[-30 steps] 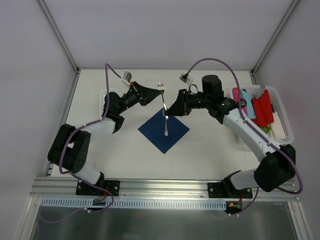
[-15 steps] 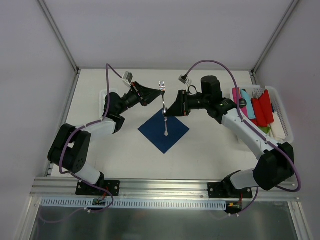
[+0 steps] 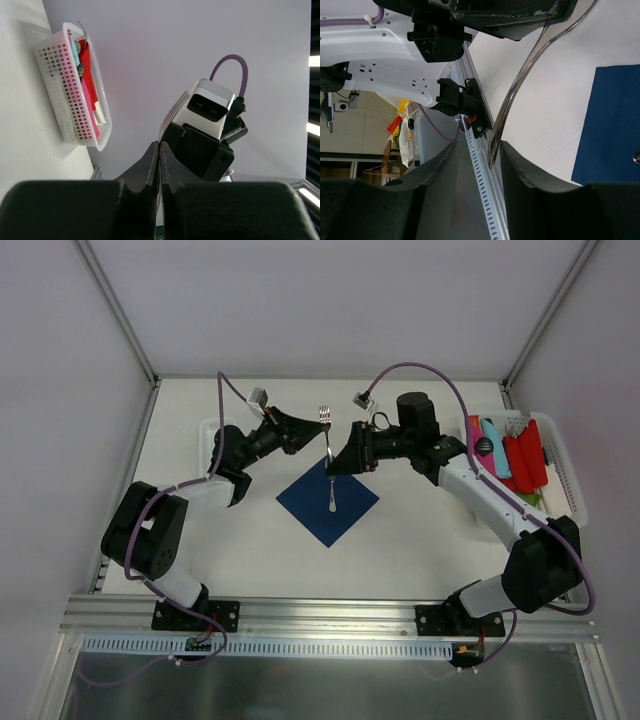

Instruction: Place the utensils on the paper napkin and roll it up

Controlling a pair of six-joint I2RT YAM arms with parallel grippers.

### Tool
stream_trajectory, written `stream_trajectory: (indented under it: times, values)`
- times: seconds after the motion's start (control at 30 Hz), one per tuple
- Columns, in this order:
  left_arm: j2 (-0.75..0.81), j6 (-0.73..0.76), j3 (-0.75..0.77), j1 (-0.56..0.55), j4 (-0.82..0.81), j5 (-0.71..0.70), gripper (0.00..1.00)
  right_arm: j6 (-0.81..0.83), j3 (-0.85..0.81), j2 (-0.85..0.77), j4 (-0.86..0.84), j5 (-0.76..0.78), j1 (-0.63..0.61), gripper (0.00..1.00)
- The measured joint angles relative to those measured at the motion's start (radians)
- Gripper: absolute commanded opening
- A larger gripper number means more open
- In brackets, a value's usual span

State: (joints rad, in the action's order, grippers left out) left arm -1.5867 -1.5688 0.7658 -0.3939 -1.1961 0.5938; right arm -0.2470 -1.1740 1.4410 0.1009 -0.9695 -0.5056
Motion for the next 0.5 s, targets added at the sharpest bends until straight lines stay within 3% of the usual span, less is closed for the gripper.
stream_trajectory:
  times: [0.03, 0.1, 0.23, 0.37, 0.47, 0.5]
  values:
    - [-0.008, -0.007, 0.0, 0.0, 0.0, 0.0, 0.0, -0.001, 0.0, 0.005, 0.0, 0.001, 0.0, 0.49]
    - [-0.02, -0.017, 0.0, 0.0, 0.001, 0.0, 0.0, -0.004, 0.0, 0.01, 0.0, 0.004, 0.0, 0.48]
    - [-0.027, -0.023, 0.0, 0.0, 0.0, -0.001, 0.0, -0.005, 0.0, 0.01, -0.003, 0.01, 0.0, 0.25]
    - [-0.027, -0.037, 0.0, -0.006, 0.0, -0.008, 0.0, -0.01, 0.0, 0.01, -0.002, 0.018, 0.003, 0.17]
    - [-0.027, -0.046, -0.001, -0.006, -0.001, -0.018, 0.0, -0.008, 0.0, 0.01, -0.003, 0.024, 0.004, 0.01]
    - [-0.027, -0.052, -0.002, -0.006, -0.005, -0.021, 0.0, -0.014, 0.0, 0.01, 0.001, 0.03, 0.005, 0.0]
